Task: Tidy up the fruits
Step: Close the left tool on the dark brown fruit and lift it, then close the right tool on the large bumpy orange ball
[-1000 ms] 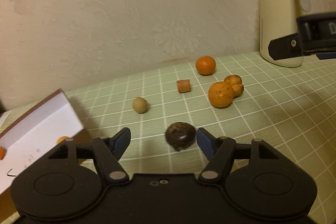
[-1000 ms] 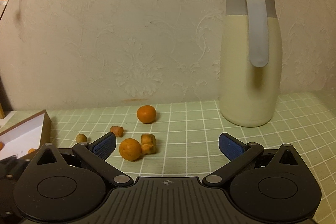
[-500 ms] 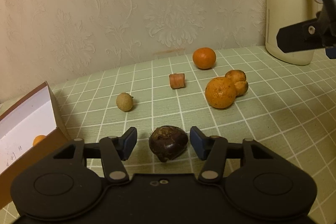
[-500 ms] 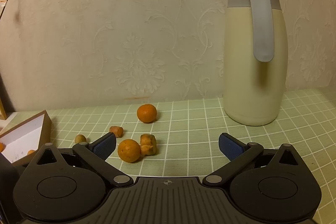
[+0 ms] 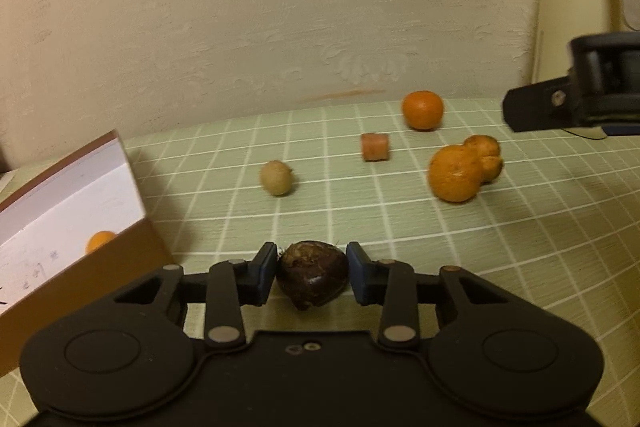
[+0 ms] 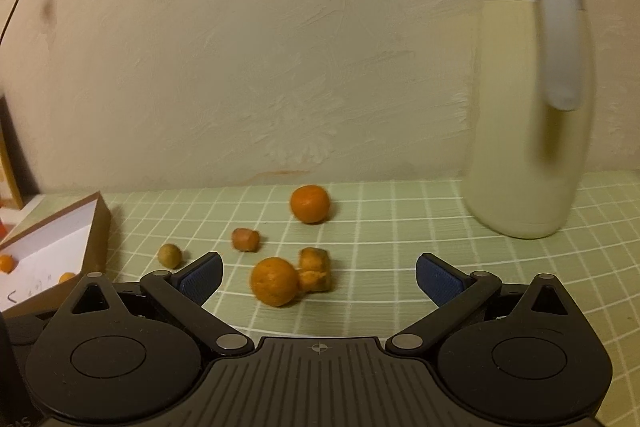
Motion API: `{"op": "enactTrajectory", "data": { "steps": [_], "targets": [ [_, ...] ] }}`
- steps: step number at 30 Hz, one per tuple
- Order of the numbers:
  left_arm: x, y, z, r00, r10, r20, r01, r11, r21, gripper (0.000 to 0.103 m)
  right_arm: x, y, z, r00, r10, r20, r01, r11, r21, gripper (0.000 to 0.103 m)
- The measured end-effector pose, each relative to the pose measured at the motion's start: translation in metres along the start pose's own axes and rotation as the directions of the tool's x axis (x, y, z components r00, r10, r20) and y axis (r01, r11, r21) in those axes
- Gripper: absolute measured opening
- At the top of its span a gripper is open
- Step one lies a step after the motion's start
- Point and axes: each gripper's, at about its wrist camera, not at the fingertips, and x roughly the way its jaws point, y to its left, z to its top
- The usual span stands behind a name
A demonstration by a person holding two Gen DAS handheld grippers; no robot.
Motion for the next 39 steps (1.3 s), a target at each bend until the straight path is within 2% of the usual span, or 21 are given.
{"op": "enactTrajectory", "data": {
  "steps": [1, 2, 4, 12, 16, 28, 35, 37, 39],
  "targets": [
    [-0.001, 0.003, 0.0, 1.0, 0.004, -0.002, -0.004, 1.0, -0.005, 0.028, 0.004, 0.003, 0.0, 1.0, 0.01, -0.009, -0.01, 1.0, -0.006, 0.099],
    [-0.002, 0.006, -0.001, 1.0, 0.009, -0.003, -0.009, 1.0, -0.01, 0.028, 0.007, 0.007, 0.0, 1.0, 0.017, -0.016, -0.017, 1.0, -0.012, 0.086],
    [-0.003, 0.012, -0.001, 1.0, 0.013, -0.008, -0.014, 1.0, -0.017, 0.028, 0.017, 0.012, 0.0, 0.998, 0.034, -0.049, -0.034, 0.999, -0.012, 0.07],
    [-0.009, 0.028, -0.001, 1.0, 0.022, -0.009, -0.023, 0.999, -0.043, 0.028, 0.04, 0.027, -0.004, 0.995, 0.039, -0.09, -0.041, 0.999, -0.023, 0.069],
    [-0.015, 0.029, -0.003, 1.0, 0.025, 0.001, -0.025, 0.999, -0.039, 0.028, 0.05, 0.027, -0.003, 0.993, 0.049, -0.104, -0.051, 0.999, -0.017, 0.056],
    [-0.022, 0.037, -0.007, 1.0, 0.03, 0.003, -0.029, 0.999, -0.039, 0.028, 0.067, 0.037, 0.0, 0.993, 0.042, -0.109, -0.046, 0.998, -0.04, 0.056],
    [-0.026, 0.045, -0.008, 0.999, 0.04, 0.003, -0.039, 0.998, -0.056, 0.028, 0.058, 0.048, -0.002, 0.992, 0.089, -0.088, -0.094, 0.994, -0.054, 0.056],
    [-0.027, 0.047, -0.008, 0.999, 0.044, 0.003, -0.043, 0.997, -0.058, 0.028, 0.062, 0.052, -0.003, 0.995, 0.044, -0.089, -0.052, 0.994, -0.095, 0.056],
    [-0.027, 0.048, -0.009, 0.999, 0.046, 0.002, -0.046, 0.997, -0.064, 0.028, 0.067, 0.044, -0.002, 0.995, 0.023, -0.098, -0.028, 0.999, -0.046, 0.056]
  ]
}}
